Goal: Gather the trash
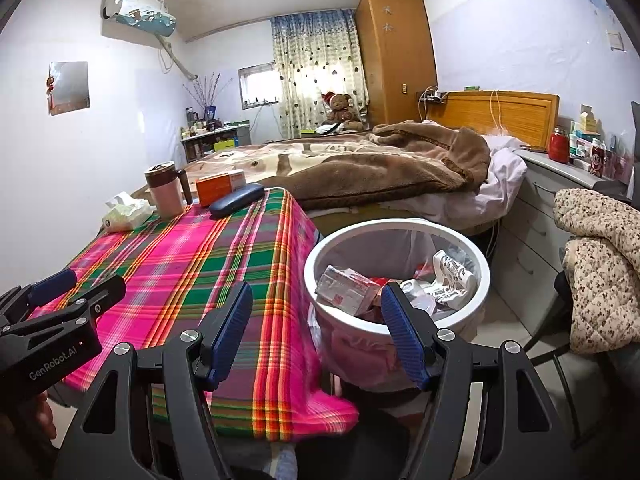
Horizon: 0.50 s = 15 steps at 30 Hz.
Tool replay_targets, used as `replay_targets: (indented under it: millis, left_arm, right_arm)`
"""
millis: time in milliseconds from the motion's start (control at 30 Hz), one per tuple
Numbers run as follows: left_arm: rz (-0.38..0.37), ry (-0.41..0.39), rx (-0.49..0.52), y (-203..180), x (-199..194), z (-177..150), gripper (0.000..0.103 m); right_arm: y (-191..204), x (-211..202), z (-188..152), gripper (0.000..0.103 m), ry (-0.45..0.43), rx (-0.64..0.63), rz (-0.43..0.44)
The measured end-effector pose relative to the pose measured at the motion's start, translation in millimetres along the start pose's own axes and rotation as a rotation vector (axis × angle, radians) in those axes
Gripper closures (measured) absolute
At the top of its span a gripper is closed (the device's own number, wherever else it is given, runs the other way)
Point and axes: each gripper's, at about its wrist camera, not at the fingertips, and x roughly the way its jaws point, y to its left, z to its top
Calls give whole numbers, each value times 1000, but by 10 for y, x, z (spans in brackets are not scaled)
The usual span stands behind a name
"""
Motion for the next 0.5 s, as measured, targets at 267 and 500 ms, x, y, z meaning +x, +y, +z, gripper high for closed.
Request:
replay_targets:
  millis: [267, 500]
  left_arm:
    - [-3, 5, 2, -4, 6, -5, 28]
    - [-6, 11, 1, -6, 13, -16, 28]
  right_arm:
    - [12, -10, 1, 35, -3, 2, -3]
    - [12, -2, 3, 35, 1, 4, -2]
